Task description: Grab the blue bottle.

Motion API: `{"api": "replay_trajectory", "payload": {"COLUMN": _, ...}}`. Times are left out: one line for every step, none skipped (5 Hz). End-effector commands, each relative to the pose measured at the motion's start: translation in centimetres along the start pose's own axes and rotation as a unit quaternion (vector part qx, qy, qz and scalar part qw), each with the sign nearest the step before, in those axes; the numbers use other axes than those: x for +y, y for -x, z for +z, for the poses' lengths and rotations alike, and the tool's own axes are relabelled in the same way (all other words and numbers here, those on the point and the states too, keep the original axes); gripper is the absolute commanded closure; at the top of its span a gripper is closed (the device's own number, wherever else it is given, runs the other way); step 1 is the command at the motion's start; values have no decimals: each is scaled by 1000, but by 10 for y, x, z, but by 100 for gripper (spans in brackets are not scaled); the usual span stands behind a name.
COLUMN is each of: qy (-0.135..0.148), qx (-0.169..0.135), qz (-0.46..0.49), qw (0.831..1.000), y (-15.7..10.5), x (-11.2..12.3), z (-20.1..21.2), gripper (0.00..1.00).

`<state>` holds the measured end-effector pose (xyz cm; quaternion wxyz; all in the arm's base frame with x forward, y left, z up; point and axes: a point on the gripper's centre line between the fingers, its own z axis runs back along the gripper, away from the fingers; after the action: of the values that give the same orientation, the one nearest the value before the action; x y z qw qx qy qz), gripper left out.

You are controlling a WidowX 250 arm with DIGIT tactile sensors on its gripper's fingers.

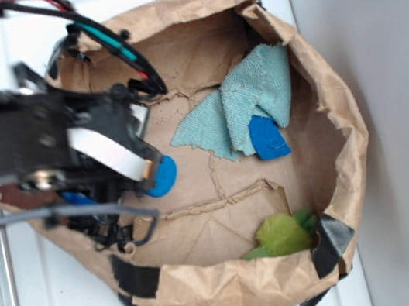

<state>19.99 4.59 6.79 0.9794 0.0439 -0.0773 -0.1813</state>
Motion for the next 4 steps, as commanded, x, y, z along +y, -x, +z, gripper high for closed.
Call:
{"api": "replay_trajectory", "payload": {"qy": 39, "qx": -34, "qz": 33, "qw": 998, "y": 14, "x": -1, "z": 56, "gripper": 100}}
{"api": "replay_trajectory", "payload": {"qy": 35, "qx": -23, "qz": 68, "qw": 997, "y": 8, "x": -4, "z": 75, "gripper": 100}}
{"api": "replay_trajectory", "payload": {"qy": 34, "qx": -18, "qz": 88, "qw": 995, "y": -5, "x": -9, "z": 88, "gripper": 100}}
{"api": "replay_trajectory", "payload": {"qy": 25, "qx": -25, "qz": 99, "qw": 994, "y": -18, "x": -13, "z": 97, "gripper": 100}}
